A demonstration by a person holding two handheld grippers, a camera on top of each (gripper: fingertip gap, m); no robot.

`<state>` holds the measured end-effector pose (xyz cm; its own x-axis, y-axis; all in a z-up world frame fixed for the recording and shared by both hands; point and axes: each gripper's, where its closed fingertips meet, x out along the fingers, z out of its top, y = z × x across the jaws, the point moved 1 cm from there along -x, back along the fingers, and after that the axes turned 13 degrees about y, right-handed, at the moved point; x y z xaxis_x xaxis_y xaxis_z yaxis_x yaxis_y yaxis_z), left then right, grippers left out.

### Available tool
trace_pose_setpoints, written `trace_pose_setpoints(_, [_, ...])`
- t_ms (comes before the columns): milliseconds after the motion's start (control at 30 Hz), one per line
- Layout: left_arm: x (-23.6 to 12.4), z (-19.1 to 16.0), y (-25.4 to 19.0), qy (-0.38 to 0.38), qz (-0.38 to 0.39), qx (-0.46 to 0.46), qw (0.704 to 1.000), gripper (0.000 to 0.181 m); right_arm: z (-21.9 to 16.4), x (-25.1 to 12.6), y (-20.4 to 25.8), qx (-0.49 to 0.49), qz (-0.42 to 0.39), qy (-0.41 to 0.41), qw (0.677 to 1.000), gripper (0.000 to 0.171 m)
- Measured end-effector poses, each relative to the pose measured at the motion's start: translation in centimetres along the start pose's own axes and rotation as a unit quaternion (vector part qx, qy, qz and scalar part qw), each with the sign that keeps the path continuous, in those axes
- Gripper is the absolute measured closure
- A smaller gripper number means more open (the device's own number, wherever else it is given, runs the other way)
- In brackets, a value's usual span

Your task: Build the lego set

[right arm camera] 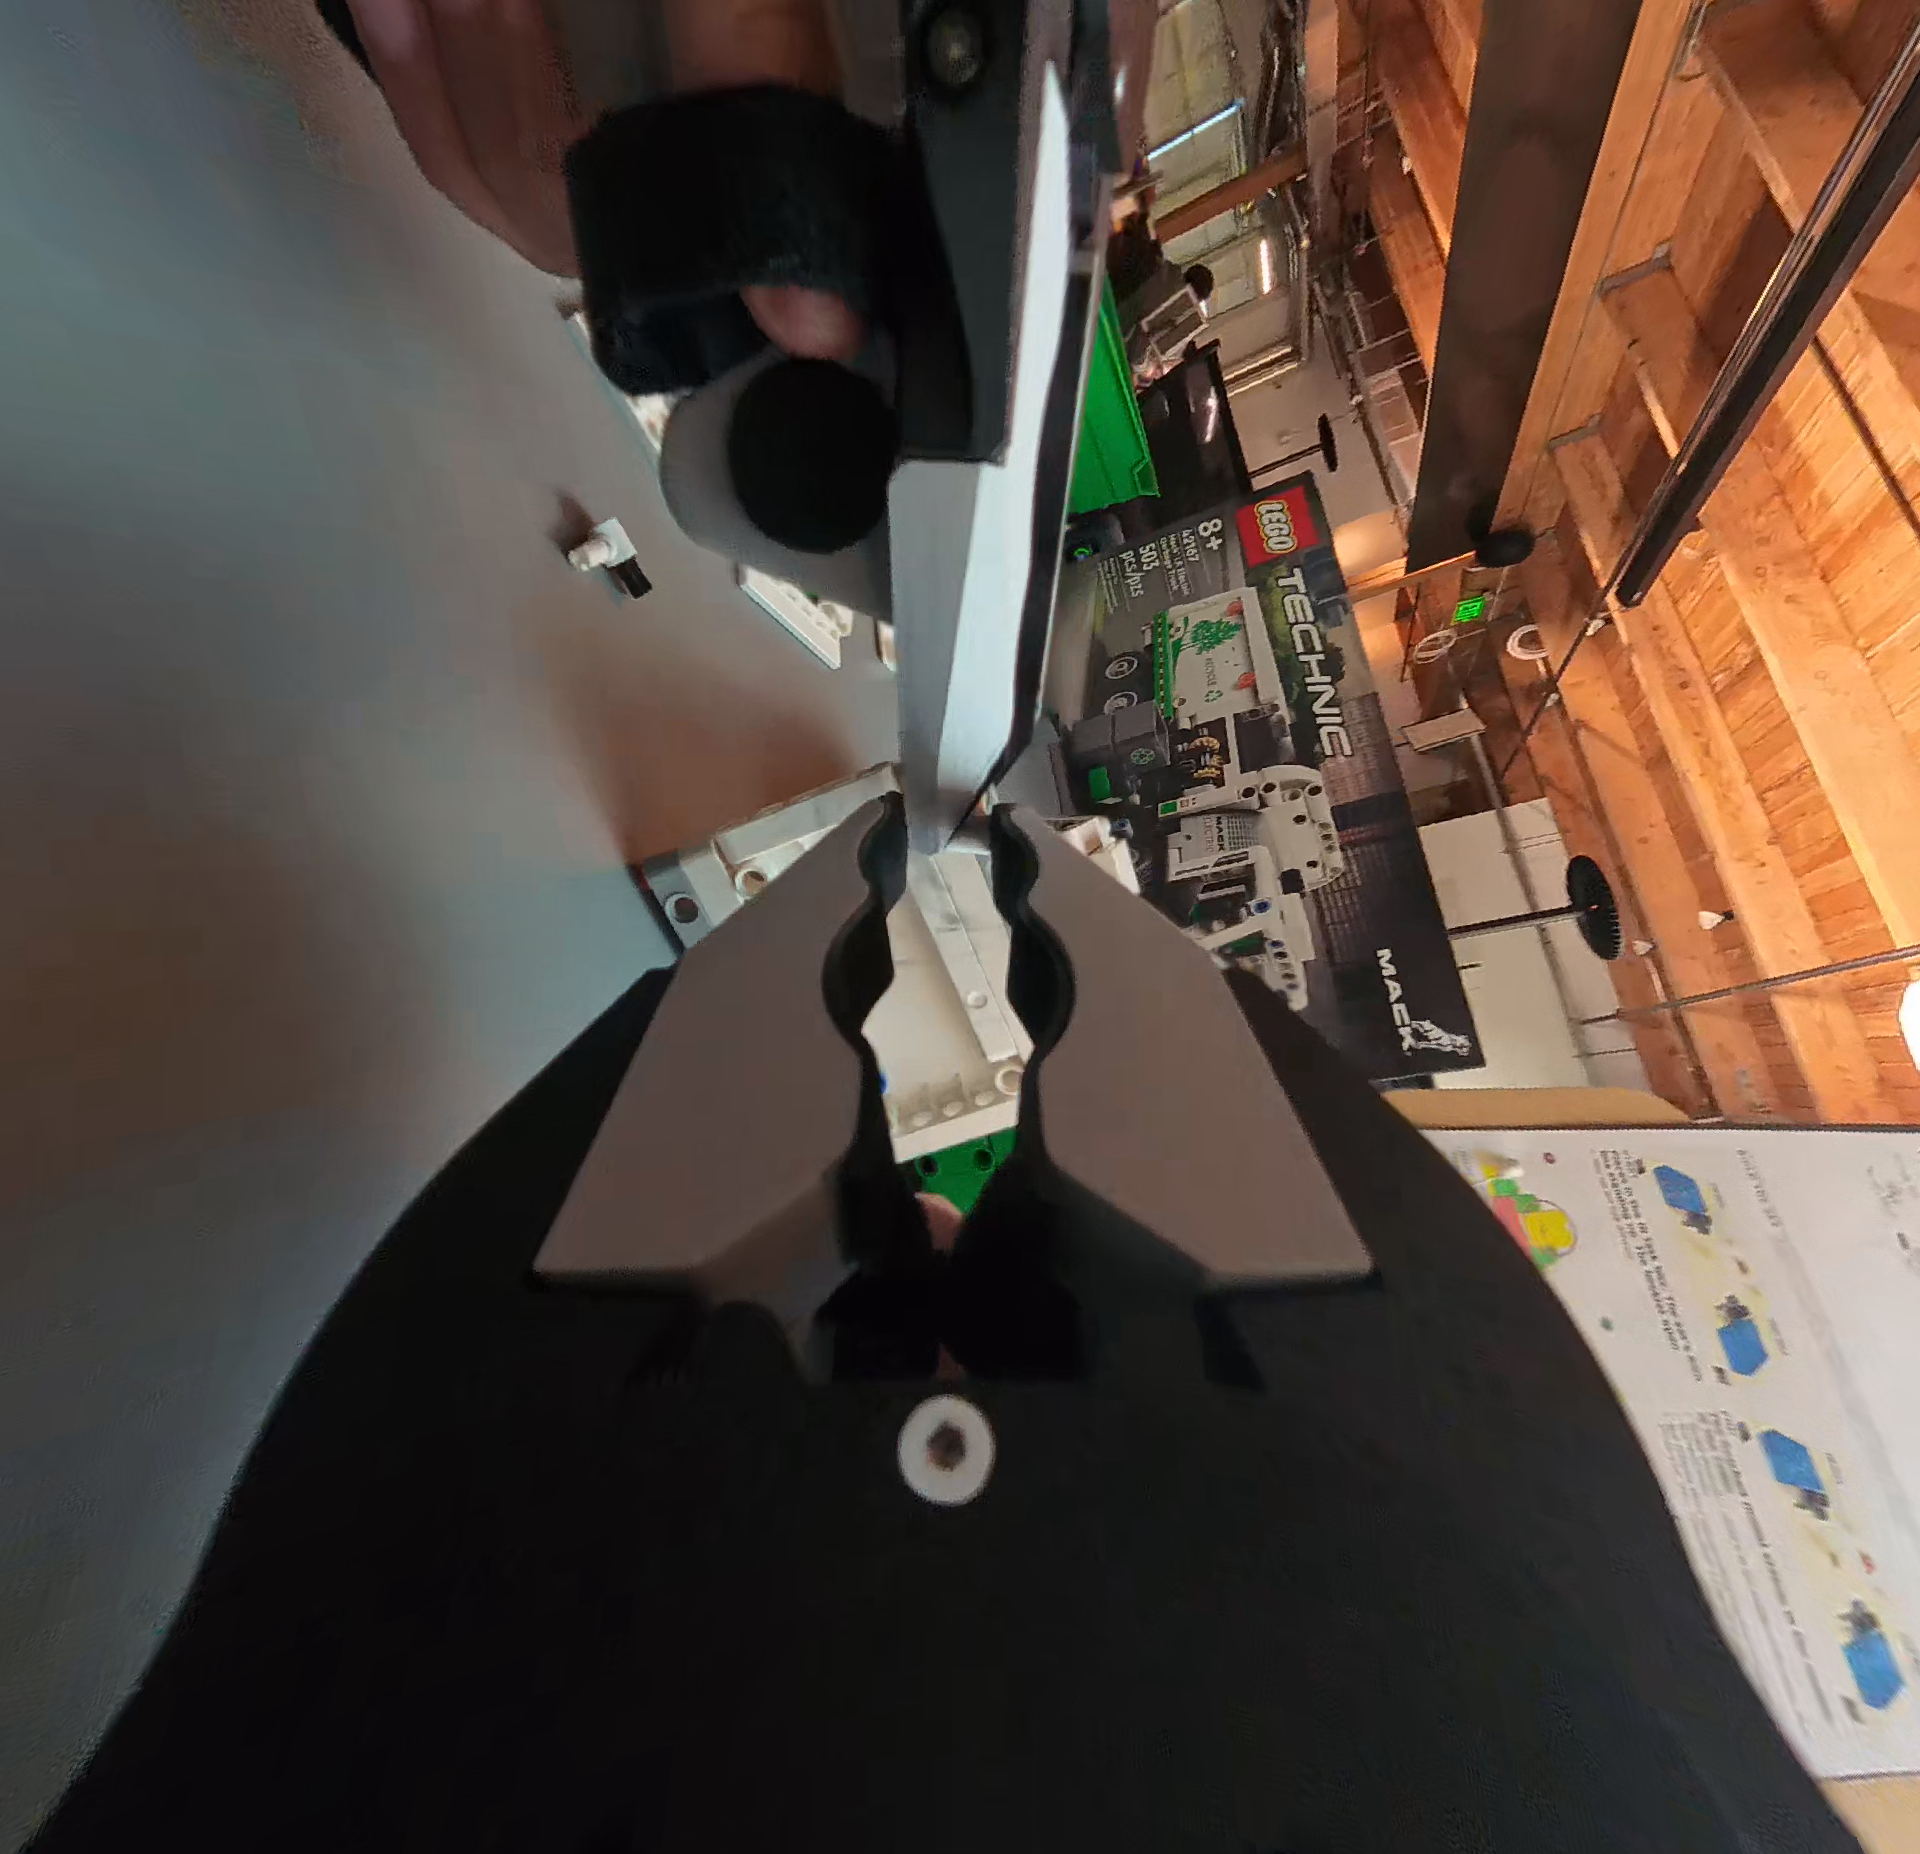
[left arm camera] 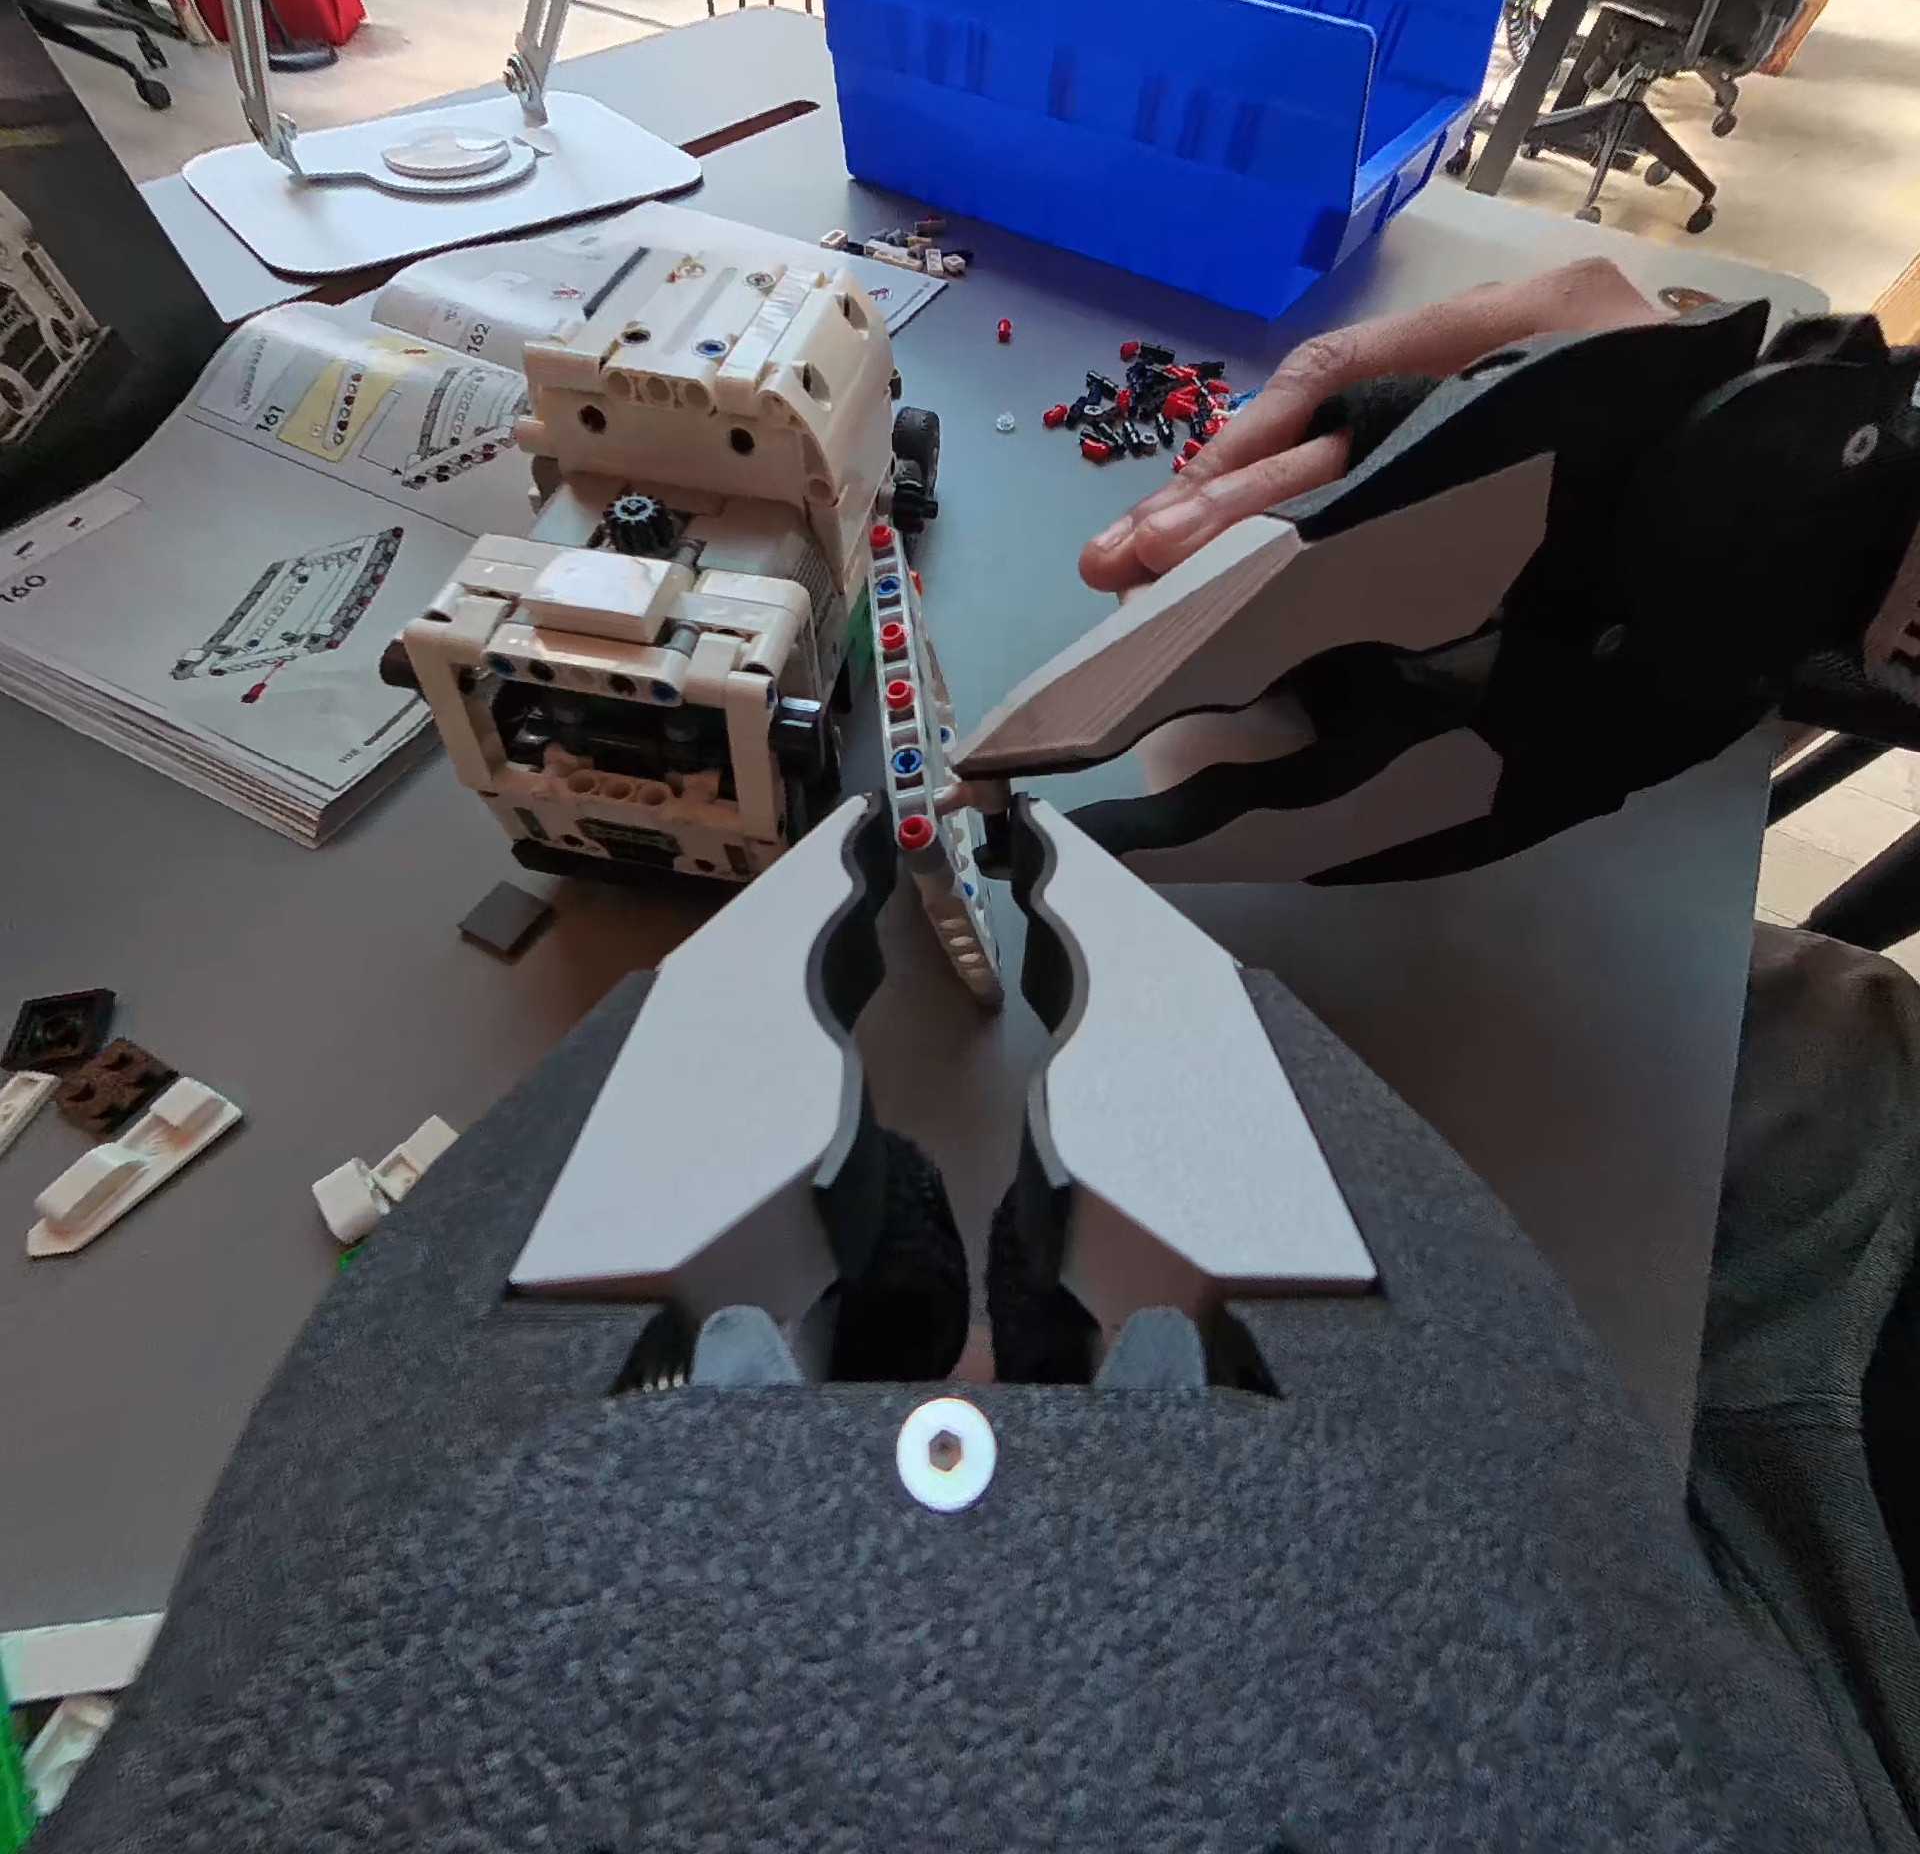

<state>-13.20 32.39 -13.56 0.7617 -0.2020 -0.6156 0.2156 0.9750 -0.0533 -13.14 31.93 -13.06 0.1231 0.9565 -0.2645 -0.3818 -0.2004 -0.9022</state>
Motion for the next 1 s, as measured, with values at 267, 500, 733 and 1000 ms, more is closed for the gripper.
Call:
trace_pose_setpoints(267, [-0.4, 0.1, -0.2, -0.052, 0.024, 0.021, 0.998, 0.162, 0.2, -0.1, 0.1, 0.073, 0.055, -0.011, 0.996, 0.156])
trace_pose_setpoints(500, [-0.6, 0.0, -0.4, -0.056, 0.007, 0.027, 0.998, 0.162, 0.4, -0.3, 0.3, 0.117, 0.095, -0.033, 0.988, 0.157])
trace_pose_setpoints(733, [-0.5, 0.2, -1.0, -0.047, -0.012, 0.013, 0.999, 0.161, 0.2, -1.0, 0.4, 0.175, 0.159, -0.059, 0.97, 0.157])
trace_pose_setpoints(1000, [-0.9, -0.6, -0.5, -0.021, 0.023, 0.025, 0.999, 0.166, 0.1, -0.7, 0.6, 0.189, 0.18, -0.054, 0.964, 0.157])
